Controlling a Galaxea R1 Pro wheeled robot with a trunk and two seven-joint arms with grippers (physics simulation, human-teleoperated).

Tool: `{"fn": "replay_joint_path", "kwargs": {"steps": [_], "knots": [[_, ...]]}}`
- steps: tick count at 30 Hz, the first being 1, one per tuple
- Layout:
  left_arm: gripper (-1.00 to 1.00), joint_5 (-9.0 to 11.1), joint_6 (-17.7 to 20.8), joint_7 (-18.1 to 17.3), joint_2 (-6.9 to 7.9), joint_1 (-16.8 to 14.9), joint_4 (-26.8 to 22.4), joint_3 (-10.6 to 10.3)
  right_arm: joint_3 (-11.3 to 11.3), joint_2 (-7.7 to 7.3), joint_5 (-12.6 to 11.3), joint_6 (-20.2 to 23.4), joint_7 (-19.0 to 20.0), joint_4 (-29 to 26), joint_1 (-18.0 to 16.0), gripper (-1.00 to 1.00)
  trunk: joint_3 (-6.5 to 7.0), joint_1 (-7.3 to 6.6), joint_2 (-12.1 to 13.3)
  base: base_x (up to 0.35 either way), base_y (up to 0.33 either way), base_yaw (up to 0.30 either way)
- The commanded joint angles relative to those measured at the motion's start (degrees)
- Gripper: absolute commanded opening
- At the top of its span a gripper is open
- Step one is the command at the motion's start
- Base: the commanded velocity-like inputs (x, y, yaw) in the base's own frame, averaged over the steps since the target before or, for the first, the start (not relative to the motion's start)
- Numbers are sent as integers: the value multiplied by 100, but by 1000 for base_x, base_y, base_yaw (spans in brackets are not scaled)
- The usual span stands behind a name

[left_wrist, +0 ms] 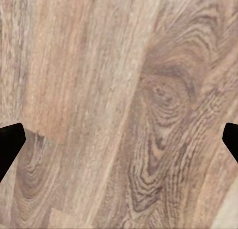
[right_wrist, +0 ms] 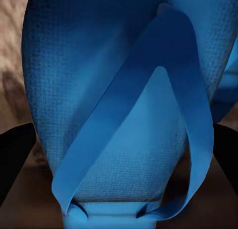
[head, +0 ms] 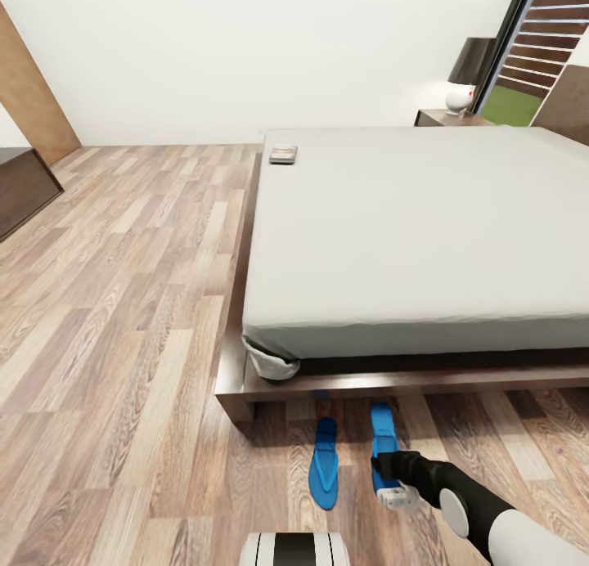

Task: In the bedroom, move the book from the bed onto either nightstand, and place the two sandals side by side next to the bed.

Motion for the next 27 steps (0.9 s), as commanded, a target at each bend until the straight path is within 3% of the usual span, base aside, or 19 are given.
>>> {"fn": "replay_joint_path", "kwargs": {"steps": [1,5,17,19,20,21,23,24,25,27], "knots": [[100,61,35,-15,3,-2,-3,-32,33,32,19,-18,27,51,-34,-100,-4,-1,-2,11,17,0],[100,59,36,147,4,-2,-2,-31,163,139,15,-11,22,246,-122,-100,-4,-1,-2,5,8,0],[100,64,36,439,14,-2,0,-30,252,175,11,-1,21,412,-153,-100,-4,-1,-2,1,1,0],[100,69,32,709,17,-2,3,-24,253,176,11,0,21,439,-153,-100,-4,-1,-2,0,0,0],[100,72,30,883,18,-2,3,-22,253,176,9,0,21,453,-153,-100,-4,-1,-2,0,0,0],[100,79,16,1341,19,-2,2,-19,253,176,6,3,21,479,-157,-100,-4,-1,-2,0,0,0],[100,85,-37,1894,20,-2,0,-17,254,176,6,5,21,500,-159,-100,-4,-1,-2,0,0,0],[100,91,-135,2492,20,-2,-1,-15,254,176,5,6,21,513,-160,-100,-4,-1,-2,0,0,0],[100,93,-194,2794,20,-2,-2,-15,254,176,4,7,21,517,-162,-100,-4,-1,-2,0,0,0],[100,102,-439,4000,20,-2,1,-10,254,176,4,8,21,531,-173,-100,-4,-1,-2,0,0,0]]}}
